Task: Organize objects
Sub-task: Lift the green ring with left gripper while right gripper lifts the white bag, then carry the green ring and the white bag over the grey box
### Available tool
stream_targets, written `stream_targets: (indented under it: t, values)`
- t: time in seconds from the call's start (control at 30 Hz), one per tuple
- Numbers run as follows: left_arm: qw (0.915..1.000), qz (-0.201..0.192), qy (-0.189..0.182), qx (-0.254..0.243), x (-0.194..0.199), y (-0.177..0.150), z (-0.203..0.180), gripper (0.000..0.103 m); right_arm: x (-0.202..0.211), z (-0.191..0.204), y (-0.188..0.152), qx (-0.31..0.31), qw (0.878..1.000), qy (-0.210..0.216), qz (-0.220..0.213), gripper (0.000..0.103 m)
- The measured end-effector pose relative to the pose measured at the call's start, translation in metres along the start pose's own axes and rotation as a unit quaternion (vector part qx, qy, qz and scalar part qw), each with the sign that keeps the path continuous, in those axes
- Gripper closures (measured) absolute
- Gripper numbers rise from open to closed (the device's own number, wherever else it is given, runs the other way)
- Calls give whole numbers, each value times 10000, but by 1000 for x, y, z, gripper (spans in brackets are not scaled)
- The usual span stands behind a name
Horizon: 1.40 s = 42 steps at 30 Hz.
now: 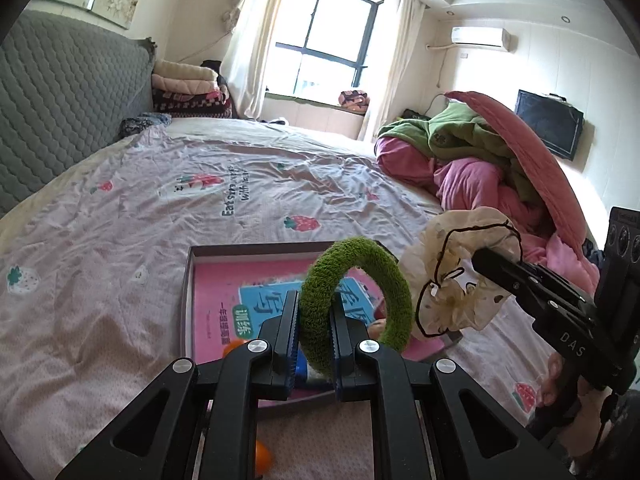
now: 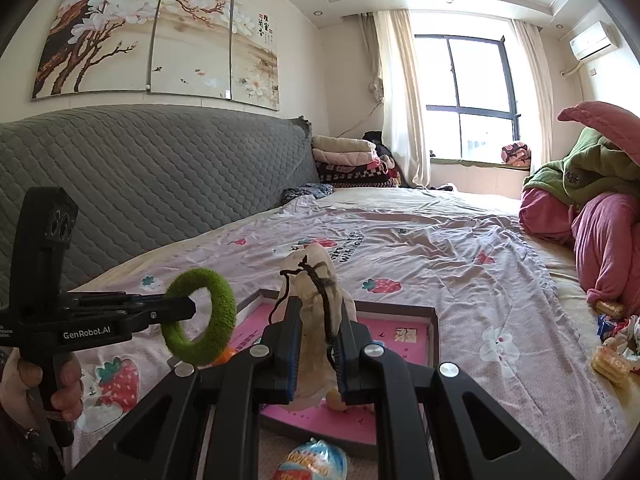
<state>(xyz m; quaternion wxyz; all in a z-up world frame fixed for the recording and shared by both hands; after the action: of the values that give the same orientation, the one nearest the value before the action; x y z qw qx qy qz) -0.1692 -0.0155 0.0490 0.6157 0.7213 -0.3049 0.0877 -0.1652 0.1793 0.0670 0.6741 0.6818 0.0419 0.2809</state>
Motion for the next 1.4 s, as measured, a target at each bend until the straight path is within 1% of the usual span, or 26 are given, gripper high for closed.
stream_targets:
  t: [0.1,0.33,0.43,0.67,0.77,1.0,1.1,1.4]
  values:
    - [10000,13,-10,75,-6,6,7,90,-9,-1,4,55,10000,-48,-3,88]
    - [9998,20,129,178,-20,15,24,90,-30,-1,12,203,9997,-99,31,88]
    - [9995,47,191,243,-26,17,32,90,-38,-3,12,164,9998,-118,49,88]
    - [9989,53,337,335,-38,21,47,90,-43,-8,9,166,9997,-189,78,88]
    - [9986,98,379,346,-43,19,50,90,-43,-11,7,110,9997,-198,104,88]
    - [9974,338,530,362,-61,7,59,90,-49,-14,-1,82,9995,-179,256,88]
    - [9967,456,494,444,-68,0,65,90,-51,-13,-6,94,9993,-167,335,88]
    - [9941,659,645,578,-81,-12,80,90,-63,-11,-23,141,9975,-197,658,88]
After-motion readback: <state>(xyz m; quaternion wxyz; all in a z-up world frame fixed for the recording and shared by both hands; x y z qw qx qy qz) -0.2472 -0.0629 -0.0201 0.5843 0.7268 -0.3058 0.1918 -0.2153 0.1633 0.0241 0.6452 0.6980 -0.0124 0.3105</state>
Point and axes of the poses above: each gripper's, at about its wrist camera, not at the fingertips, and x roughly against the way its jaws point, z to its left, y to its top, the point moved 5 cm from there along -x, roughly the way its jaws point
